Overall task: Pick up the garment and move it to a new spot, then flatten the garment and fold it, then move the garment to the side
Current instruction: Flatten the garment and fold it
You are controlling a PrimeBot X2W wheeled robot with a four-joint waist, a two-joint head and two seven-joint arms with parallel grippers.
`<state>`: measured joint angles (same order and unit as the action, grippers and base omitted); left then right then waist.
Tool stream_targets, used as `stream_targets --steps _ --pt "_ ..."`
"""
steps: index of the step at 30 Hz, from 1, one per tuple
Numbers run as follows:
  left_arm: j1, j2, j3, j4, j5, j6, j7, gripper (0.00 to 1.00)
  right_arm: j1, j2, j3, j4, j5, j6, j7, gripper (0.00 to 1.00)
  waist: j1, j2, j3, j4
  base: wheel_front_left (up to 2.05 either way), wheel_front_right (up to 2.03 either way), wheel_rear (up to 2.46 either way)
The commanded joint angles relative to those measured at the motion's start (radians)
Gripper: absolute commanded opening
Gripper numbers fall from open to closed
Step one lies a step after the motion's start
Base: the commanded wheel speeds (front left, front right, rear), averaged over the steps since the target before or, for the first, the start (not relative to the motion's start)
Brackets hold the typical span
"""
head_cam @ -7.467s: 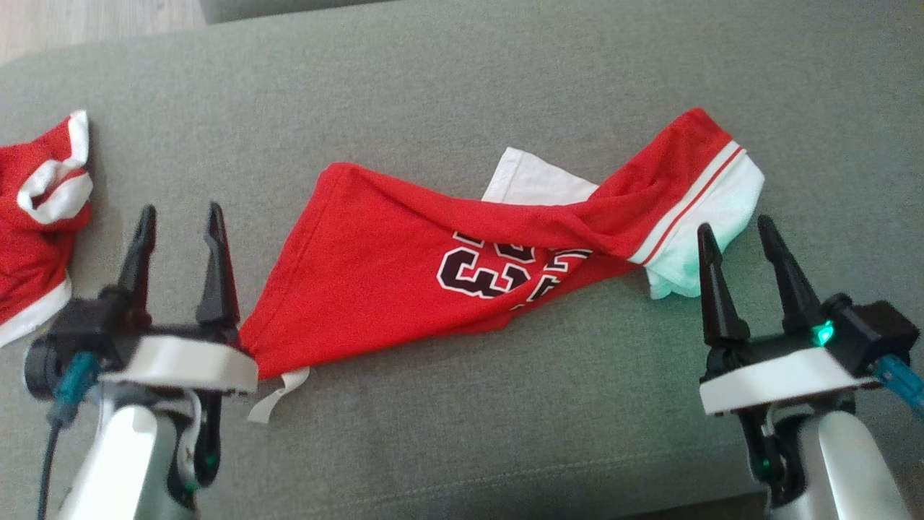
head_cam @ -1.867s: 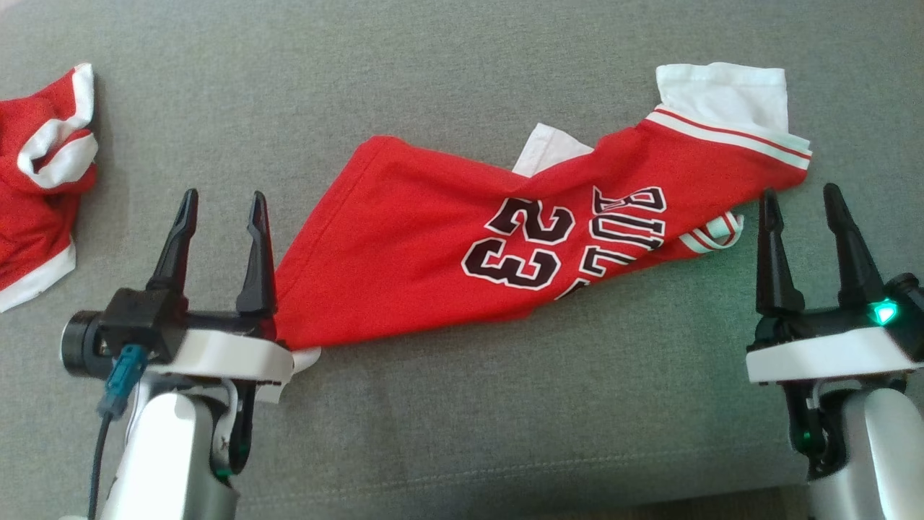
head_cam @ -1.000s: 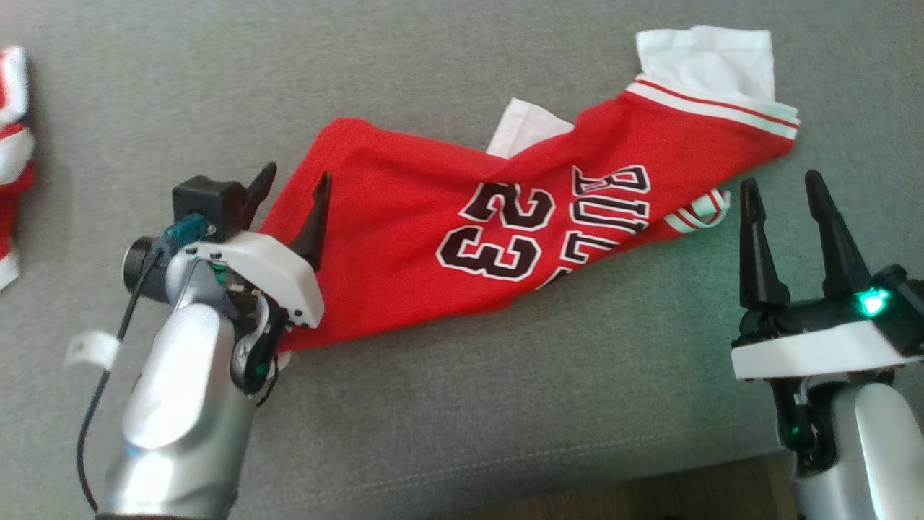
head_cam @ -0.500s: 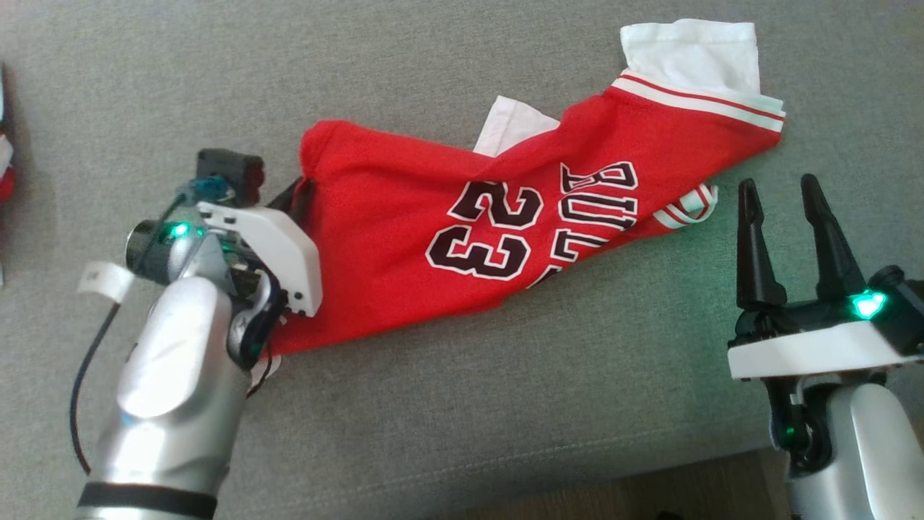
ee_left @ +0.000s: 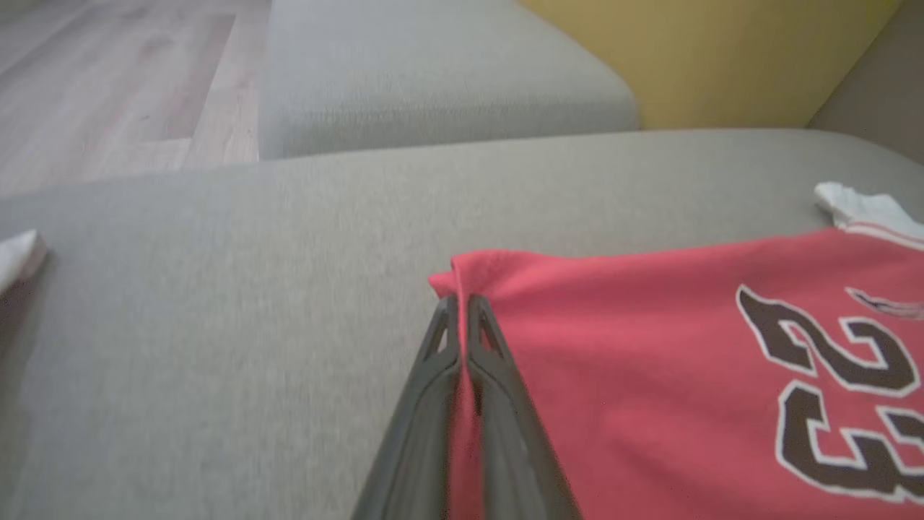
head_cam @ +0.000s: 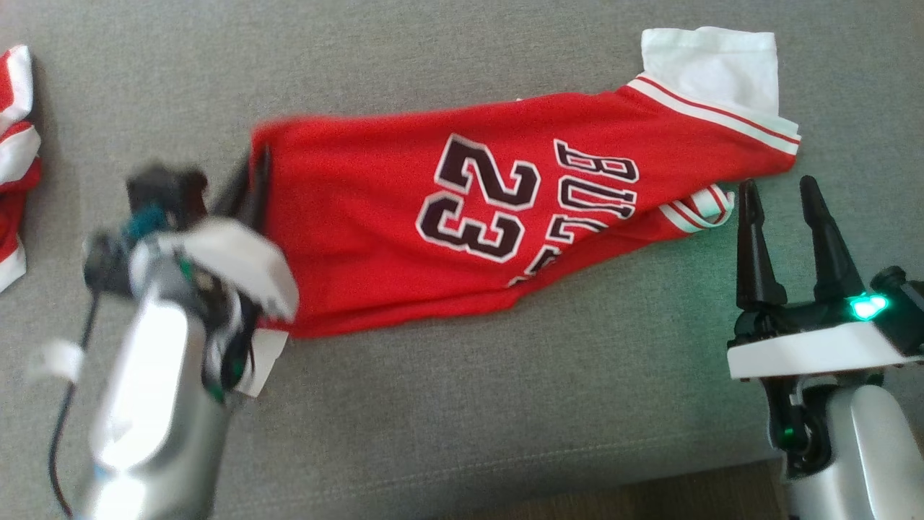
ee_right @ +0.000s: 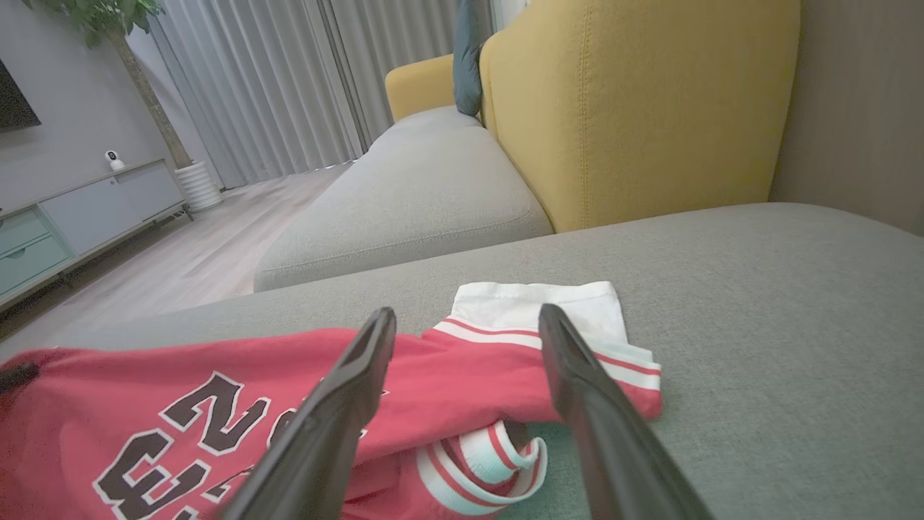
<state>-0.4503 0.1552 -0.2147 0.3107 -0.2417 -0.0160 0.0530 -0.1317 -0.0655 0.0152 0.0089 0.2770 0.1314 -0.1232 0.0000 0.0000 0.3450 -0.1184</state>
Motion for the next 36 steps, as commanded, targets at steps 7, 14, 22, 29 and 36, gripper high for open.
stream_targets --steps 7,14,22,29,36 --pt "0.189 0.017 0.020 -0.123 -0.043 0.019 0.070 0.00 0.002 0.005 0.012 -0.025 0.017 -0.001 0.011 1.00 0.0000 0.0000 0.007 0.012 0.00 0.00 0.00" --pt "0.300 -0.006 -0.005 -0.168 -0.085 0.018 0.126 0.00 -0.005 0.007 0.014 -0.026 0.016 -0.001 0.023 1.00 0.0000 0.0000 0.005 0.018 0.00 0.00 0.00" --pt "0.379 -0.023 -0.033 -0.229 -0.118 0.018 0.169 0.00 -0.001 0.007 0.008 -0.030 0.016 -0.001 0.033 1.00 0.0000 0.0000 -0.013 0.013 0.00 0.00 0.00" --pt "0.409 -0.007 -0.034 -0.254 -0.108 0.040 0.186 0.42 0.007 0.007 0.006 -0.036 0.013 -0.001 0.042 1.00 0.0000 0.0000 -0.029 0.011 0.00 0.00 0.00" --pt "0.362 -0.013 -0.005 -0.310 -0.030 0.096 -0.029 1.00 0.011 0.000 -0.004 -0.066 -0.021 -0.001 0.046 1.00 0.0000 0.0000 -0.043 0.011 0.00 0.00 0.00"
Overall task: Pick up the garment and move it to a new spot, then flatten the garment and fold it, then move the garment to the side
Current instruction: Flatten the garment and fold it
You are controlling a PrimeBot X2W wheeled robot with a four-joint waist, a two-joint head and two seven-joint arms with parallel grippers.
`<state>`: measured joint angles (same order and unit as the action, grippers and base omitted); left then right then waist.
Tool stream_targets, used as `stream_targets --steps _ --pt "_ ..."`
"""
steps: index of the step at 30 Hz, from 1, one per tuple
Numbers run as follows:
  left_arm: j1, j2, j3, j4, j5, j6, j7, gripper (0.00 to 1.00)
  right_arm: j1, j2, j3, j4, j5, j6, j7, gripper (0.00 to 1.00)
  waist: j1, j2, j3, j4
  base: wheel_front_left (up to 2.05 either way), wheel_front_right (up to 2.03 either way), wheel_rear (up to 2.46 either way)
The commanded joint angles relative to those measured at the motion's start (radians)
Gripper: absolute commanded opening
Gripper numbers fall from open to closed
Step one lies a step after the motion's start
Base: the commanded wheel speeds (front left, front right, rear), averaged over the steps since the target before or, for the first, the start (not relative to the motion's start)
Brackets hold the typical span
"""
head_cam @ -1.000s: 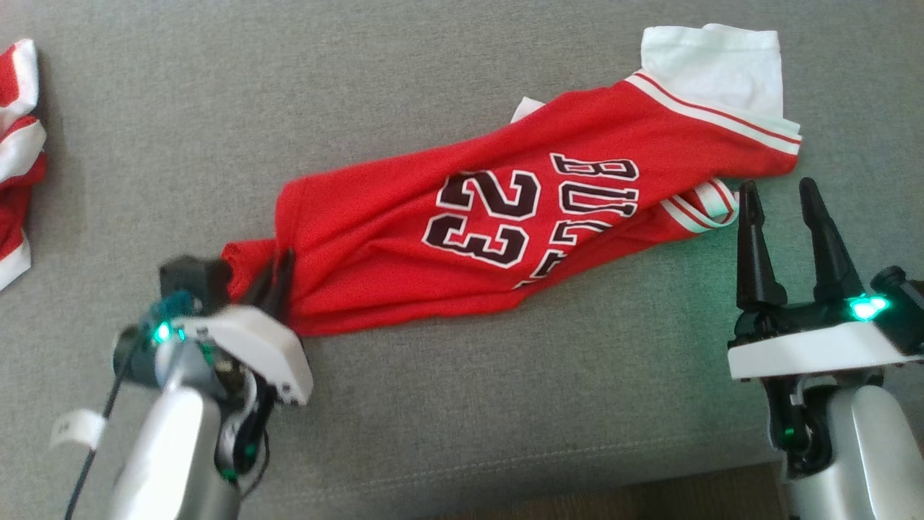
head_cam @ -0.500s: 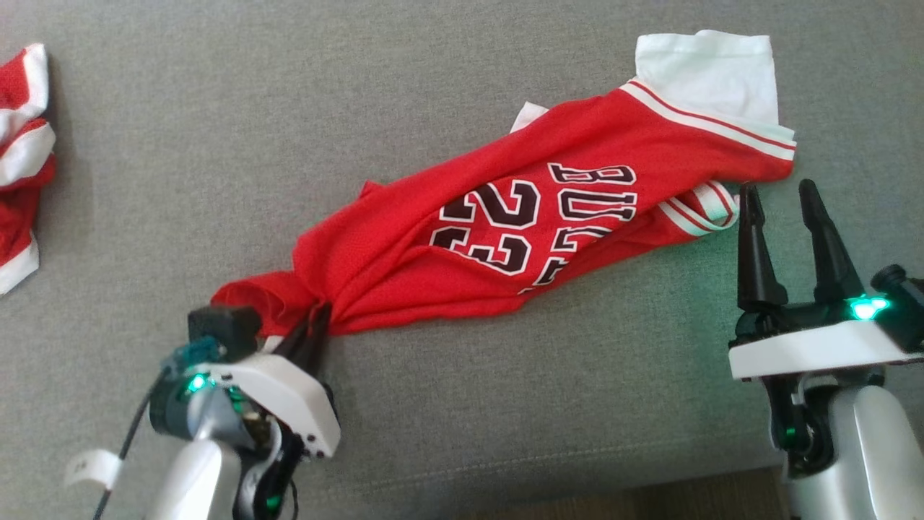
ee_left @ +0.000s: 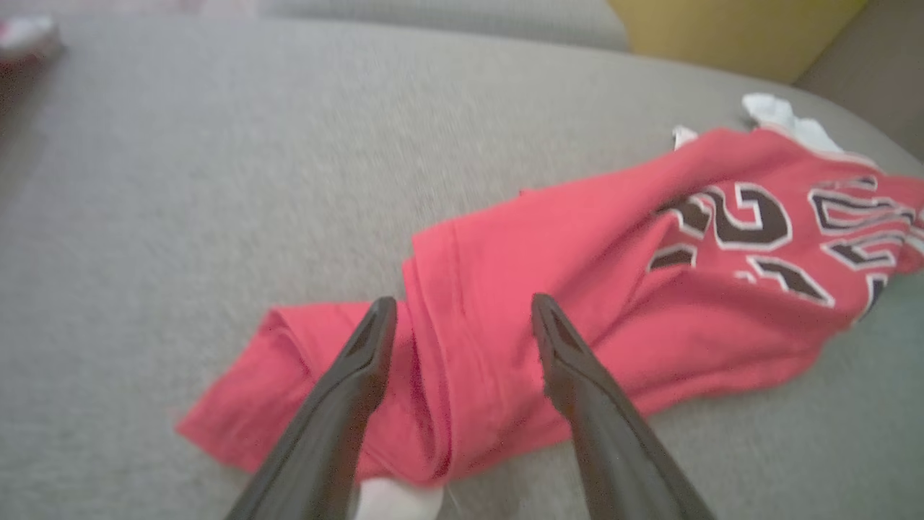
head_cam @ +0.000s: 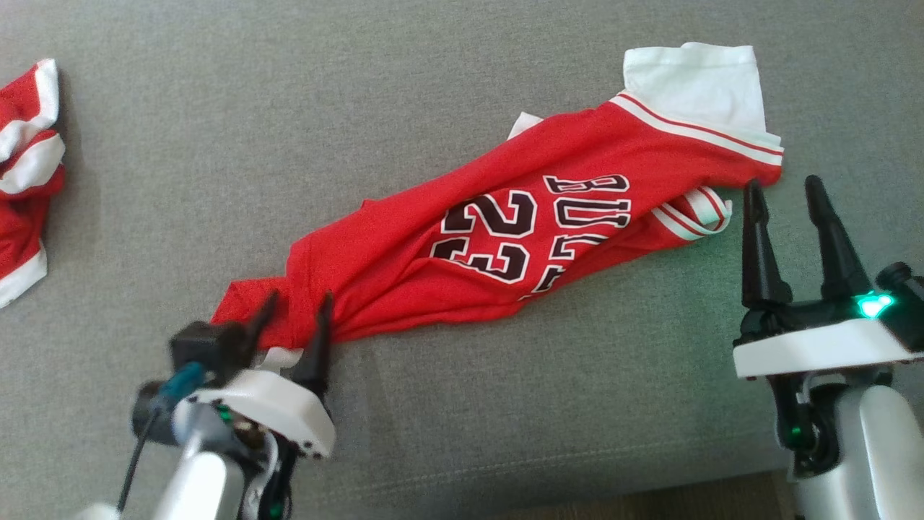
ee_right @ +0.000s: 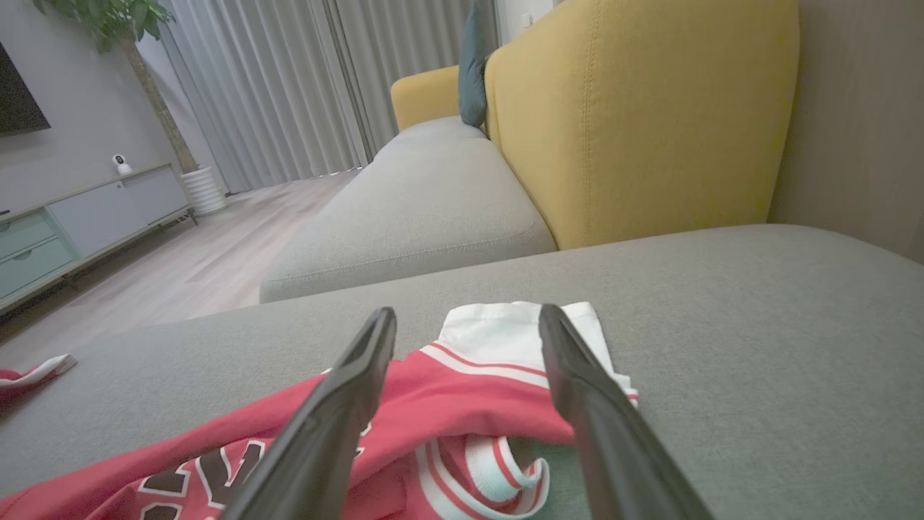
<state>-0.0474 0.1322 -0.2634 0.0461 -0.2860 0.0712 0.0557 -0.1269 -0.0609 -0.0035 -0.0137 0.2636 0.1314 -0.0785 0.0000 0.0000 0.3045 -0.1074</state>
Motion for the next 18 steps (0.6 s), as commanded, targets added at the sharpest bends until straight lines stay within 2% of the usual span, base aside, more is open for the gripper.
stream_targets --steps 1,2,6,9,18 --pt "-0.049 0.010 0.049 -0.053 0.029 0.019 -0.070 1.00 0.006 -0.007 0.011 -0.050 -0.014 -0.001 0.002 1.00 0.0000 0.0000 -0.004 0.000 0.00 0.00 0.00" --pt "-0.049 0.010 0.049 -0.053 0.029 0.019 -0.070 1.00 0.006 -0.007 0.011 -0.050 -0.014 -0.001 0.002 1.00 0.0000 0.0000 -0.004 0.000 0.00 0.00 0.00" --pt "-0.079 0.010 0.075 -0.077 0.064 0.048 -0.207 1.00 0.004 -0.014 -0.003 -0.074 -0.035 -0.001 0.011 1.00 0.0000 0.0000 -0.015 0.000 0.00 0.00 0.00" --pt "-0.098 0.016 0.095 -0.087 0.078 0.062 -0.266 1.00 0.007 -0.018 -0.009 -0.090 -0.046 -0.001 0.022 1.00 0.0000 0.0000 -0.024 0.001 0.00 0.00 0.00" --pt "-0.092 0.045 0.127 -0.080 0.085 0.071 -0.296 1.00 0.039 -0.025 0.003 -0.111 -0.066 -0.001 0.050 1.00 0.0000 0.0000 -0.049 -0.002 0.00 0.00 0.00"
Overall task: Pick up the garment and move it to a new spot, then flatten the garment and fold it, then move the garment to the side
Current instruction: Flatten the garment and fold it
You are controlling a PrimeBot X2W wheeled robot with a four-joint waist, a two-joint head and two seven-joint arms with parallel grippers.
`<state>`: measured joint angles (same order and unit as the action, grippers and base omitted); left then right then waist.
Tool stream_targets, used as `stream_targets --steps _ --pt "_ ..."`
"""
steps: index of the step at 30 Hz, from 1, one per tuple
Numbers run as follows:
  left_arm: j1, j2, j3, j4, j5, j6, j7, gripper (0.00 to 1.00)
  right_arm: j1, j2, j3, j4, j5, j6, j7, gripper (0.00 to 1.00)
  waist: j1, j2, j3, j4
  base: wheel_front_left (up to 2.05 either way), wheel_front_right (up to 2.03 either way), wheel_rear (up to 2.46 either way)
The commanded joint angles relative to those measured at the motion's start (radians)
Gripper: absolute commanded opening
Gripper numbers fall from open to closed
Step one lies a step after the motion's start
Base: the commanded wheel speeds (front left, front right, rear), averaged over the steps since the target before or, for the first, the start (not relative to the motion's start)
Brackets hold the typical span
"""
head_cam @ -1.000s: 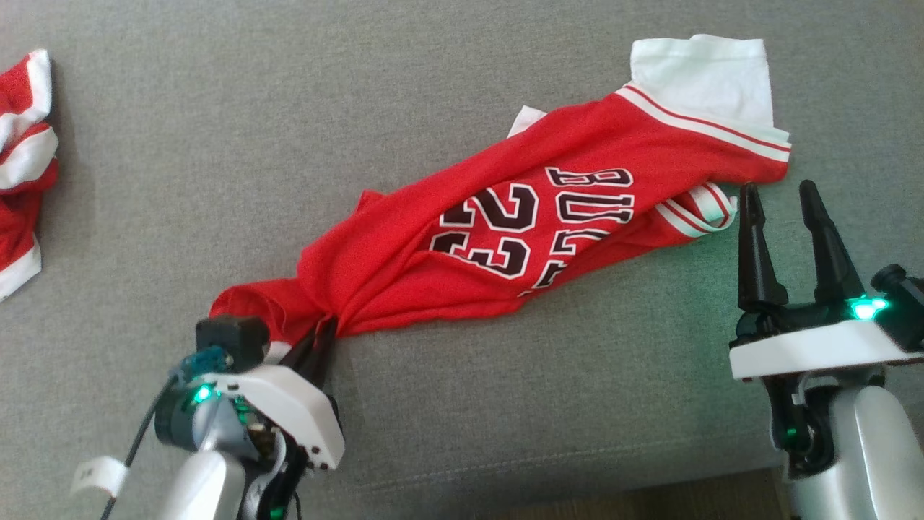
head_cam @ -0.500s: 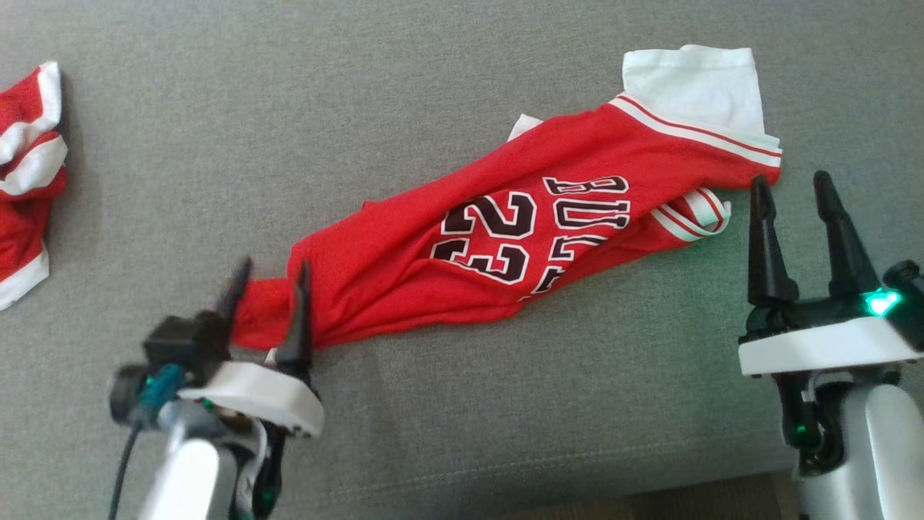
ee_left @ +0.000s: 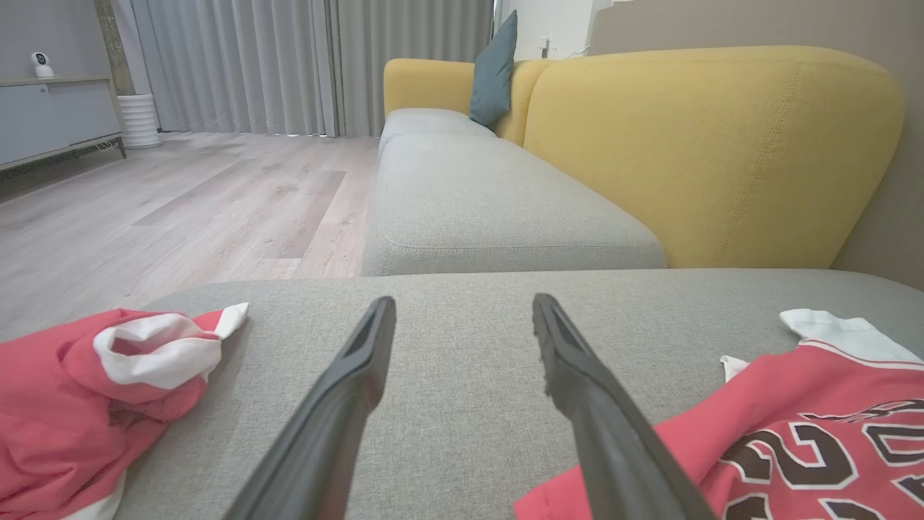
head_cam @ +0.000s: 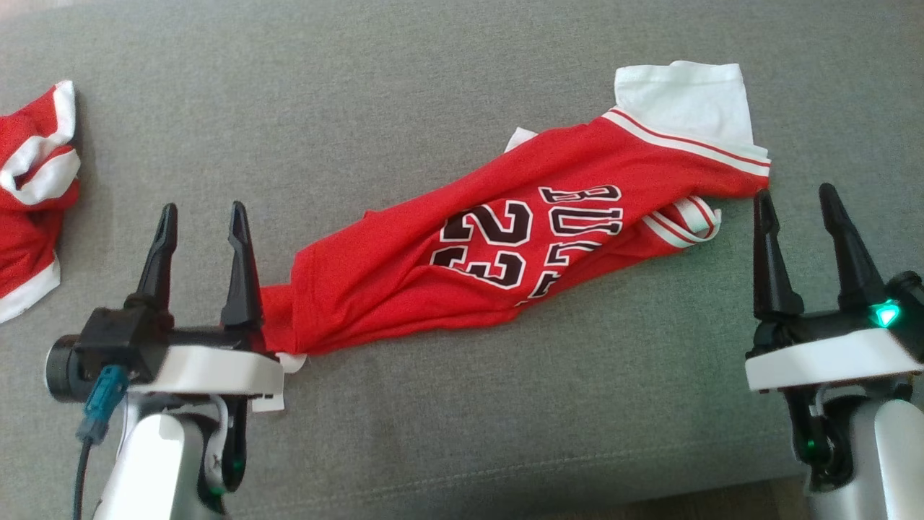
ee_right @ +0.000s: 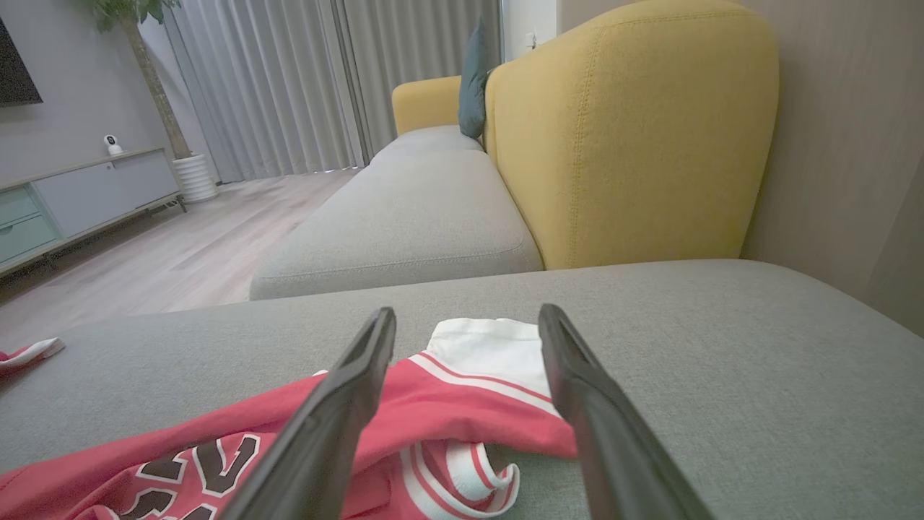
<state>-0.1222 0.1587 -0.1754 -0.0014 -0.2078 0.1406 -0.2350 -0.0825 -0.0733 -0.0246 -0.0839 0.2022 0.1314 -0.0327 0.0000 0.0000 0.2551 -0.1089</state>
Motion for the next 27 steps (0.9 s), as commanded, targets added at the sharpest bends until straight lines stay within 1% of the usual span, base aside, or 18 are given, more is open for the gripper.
stream_targets --steps 1,16,18,20,25,27 --pt "-0.015 0.019 0.039 -0.033 0.006 0.002 -0.006 1.00 -0.004 -0.013 0.025 -0.042 -0.004 -0.001 0.006 1.00 0.0000 0.0000 0.000 -0.001 0.00 0.00 0.00" --pt "-0.009 0.026 0.019 -0.028 -0.004 -0.004 0.000 1.00 0.004 -0.009 0.031 -0.048 0.003 -0.001 0.012 1.00 0.0000 0.0000 0.000 0.001 0.00 0.00 0.00" --pt "-0.011 0.028 0.011 -0.026 -0.006 -0.008 0.013 1.00 0.003 -0.008 0.031 -0.048 0.004 -0.001 0.012 1.00 0.0000 0.0000 0.002 0.002 0.00 0.00 0.00" --pt "-0.020 0.031 -0.007 -0.017 -0.014 -0.026 0.053 1.00 0.002 -0.008 0.029 -0.051 0.006 -0.001 0.012 1.00 0.0000 0.0000 0.010 0.005 0.00 0.00 0.00" --pt "-0.099 0.038 -0.055 0.050 -0.076 -0.108 0.218 1.00 -0.008 -0.006 0.037 -0.052 0.008 -0.001 0.014 1.00 0.0000 0.0000 0.034 0.008 0.00 0.00 0.00" --pt "-0.136 0.040 -0.064 0.091 -0.104 -0.134 0.285 1.00 -0.015 -0.006 0.043 -0.050 0.009 -0.001 0.012 1.00 0.0000 0.0000 0.044 0.005 0.00 0.00 0.00"
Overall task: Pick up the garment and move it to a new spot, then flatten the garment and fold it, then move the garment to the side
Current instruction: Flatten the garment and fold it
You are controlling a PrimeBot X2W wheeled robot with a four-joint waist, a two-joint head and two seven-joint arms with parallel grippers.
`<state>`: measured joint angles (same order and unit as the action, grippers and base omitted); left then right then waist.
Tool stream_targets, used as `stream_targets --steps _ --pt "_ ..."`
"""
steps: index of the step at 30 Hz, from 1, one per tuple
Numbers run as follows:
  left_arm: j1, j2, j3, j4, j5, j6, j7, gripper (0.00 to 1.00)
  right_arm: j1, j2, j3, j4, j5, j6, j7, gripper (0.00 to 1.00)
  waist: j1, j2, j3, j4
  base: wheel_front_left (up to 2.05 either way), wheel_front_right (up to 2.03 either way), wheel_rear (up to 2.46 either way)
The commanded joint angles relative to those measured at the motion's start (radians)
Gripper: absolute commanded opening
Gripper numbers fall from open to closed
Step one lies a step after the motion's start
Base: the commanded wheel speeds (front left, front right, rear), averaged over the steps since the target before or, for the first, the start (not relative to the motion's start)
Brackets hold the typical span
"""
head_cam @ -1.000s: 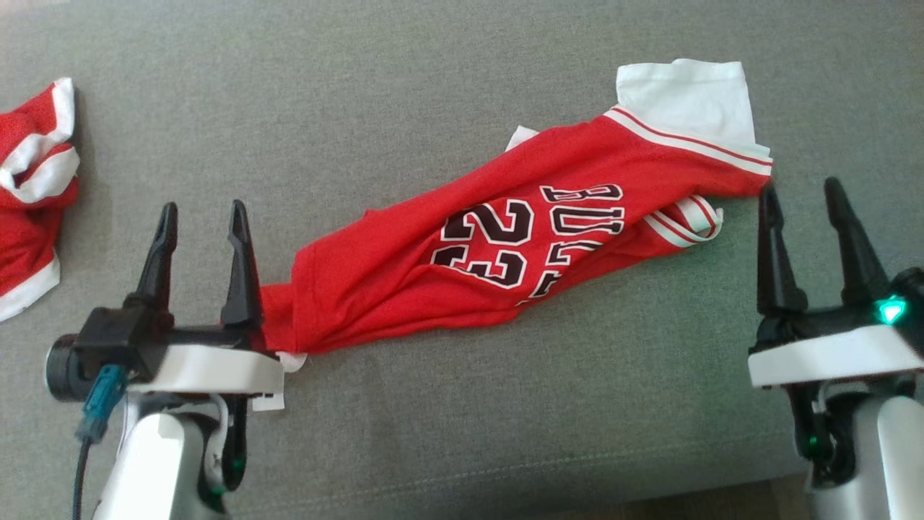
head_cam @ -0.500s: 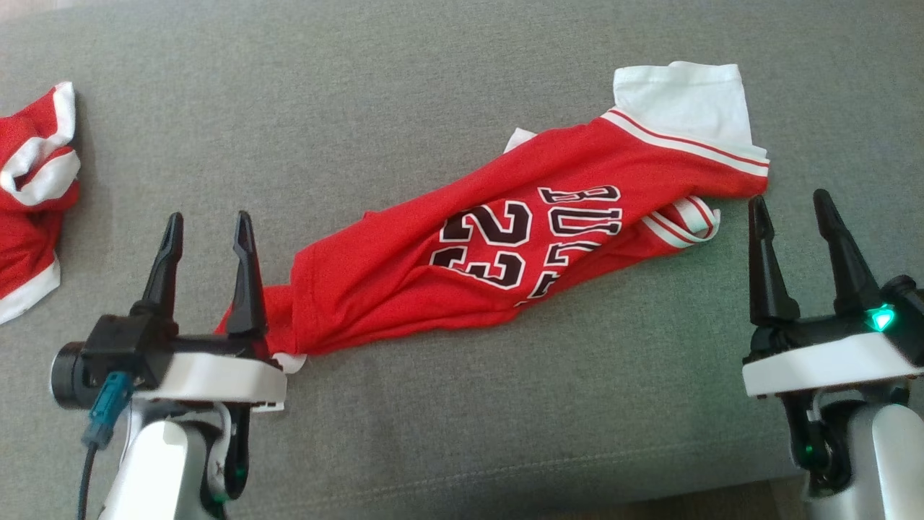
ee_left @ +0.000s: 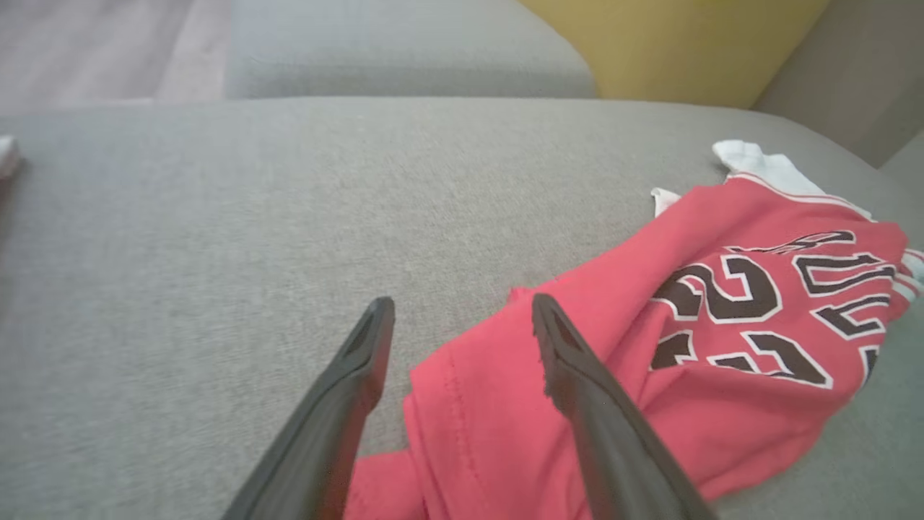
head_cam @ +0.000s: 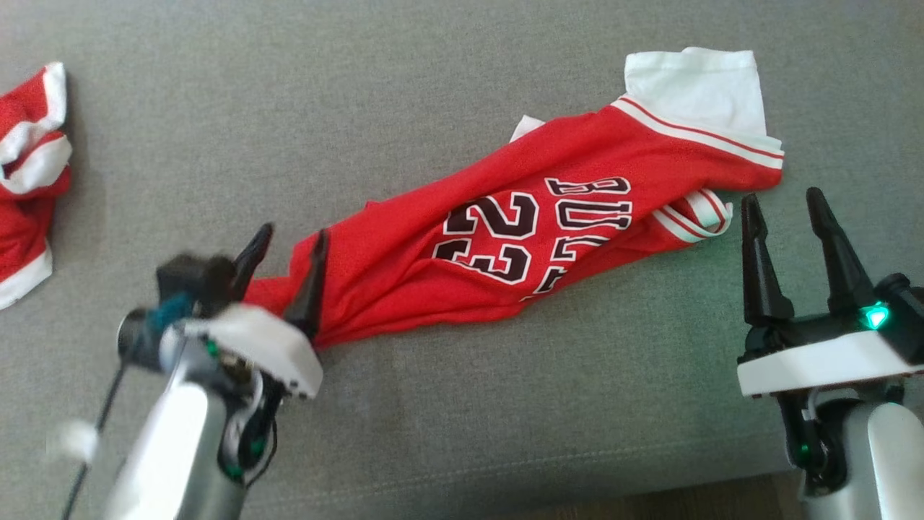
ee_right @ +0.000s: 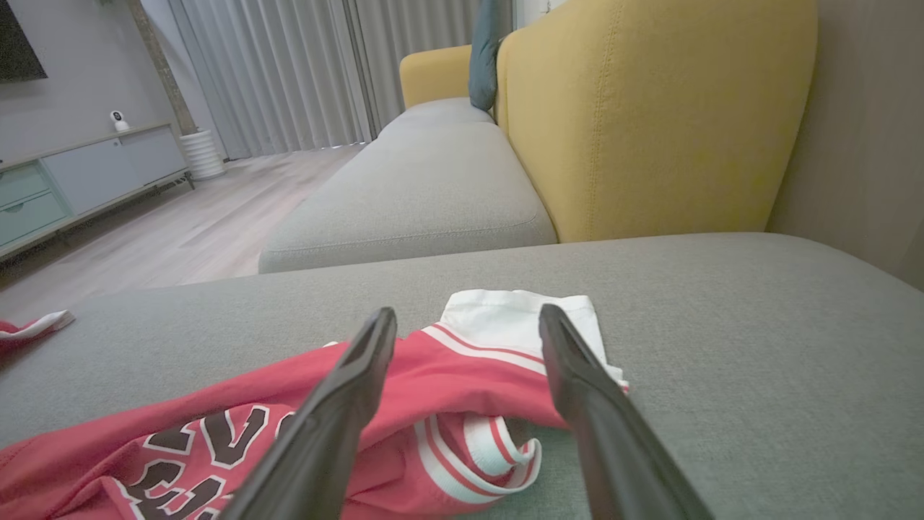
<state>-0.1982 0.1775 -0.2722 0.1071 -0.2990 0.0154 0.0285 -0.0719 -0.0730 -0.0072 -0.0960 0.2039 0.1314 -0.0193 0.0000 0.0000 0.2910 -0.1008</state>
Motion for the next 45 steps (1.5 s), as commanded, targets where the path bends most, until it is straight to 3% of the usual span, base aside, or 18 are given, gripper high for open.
stream_targets --steps 1,14,15,16,23,30,37,45 --pt "-0.077 0.021 0.032 0.004 -0.028 -0.019 0.050 1.00 -0.029 -0.006 0.028 -0.037 0.008 -0.001 -0.003 1.00 0.0000 0.0000 0.013 -0.005 0.00 0.00 0.00" --pt "-0.180 0.048 0.034 0.184 -0.133 -0.072 0.279 1.00 -0.039 0.000 0.033 -0.010 0.025 -0.001 -0.021 1.00 0.0000 0.0000 0.040 -0.033 0.00 0.00 0.00" --pt "-0.183 0.049 0.032 0.188 -0.138 -0.075 0.290 0.60 -0.040 0.000 0.033 -0.009 0.026 -0.001 -0.023 1.00 0.0000 0.0000 0.041 -0.033 0.00 0.00 0.00" --pt "-0.186 0.052 0.027 0.190 -0.139 -0.079 0.298 0.00 -0.041 0.001 0.034 -0.008 0.027 -0.001 -0.024 1.00 0.0000 0.0000 0.042 -0.034 0.00 0.00 0.00" --pt "-0.212 0.064 0.023 0.152 -0.118 -0.077 0.245 0.00 -0.045 0.004 0.036 0.001 0.041 -0.001 -0.029 1.00 0.0000 0.0000 0.036 -0.035 0.00 0.00 0.00" --pt "-0.313 0.082 0.035 0.092 -0.035 -0.048 0.075 0.00 -0.050 0.006 0.042 0.007 0.057 -0.001 -0.027 1.00 0.0000 0.0000 0.027 -0.038 0.00 0.00 0.00" --pt "-0.440 0.089 0.025 0.153 0.038 -0.033 -0.070 0.00 -0.054 0.006 0.056 0.010 0.068 -0.001 -0.033 1.00 0.0000 0.0000 0.035 -0.053 0.00 0.00 0.00" --pt "-0.321 0.078 -0.045 0.277 0.047 -0.060 -0.092 0.00 -0.043 0.009 0.053 0.021 0.081 -0.001 -0.037 1.00 0.0000 0.0000 0.053 -0.064 0.00 0.00 0.00"
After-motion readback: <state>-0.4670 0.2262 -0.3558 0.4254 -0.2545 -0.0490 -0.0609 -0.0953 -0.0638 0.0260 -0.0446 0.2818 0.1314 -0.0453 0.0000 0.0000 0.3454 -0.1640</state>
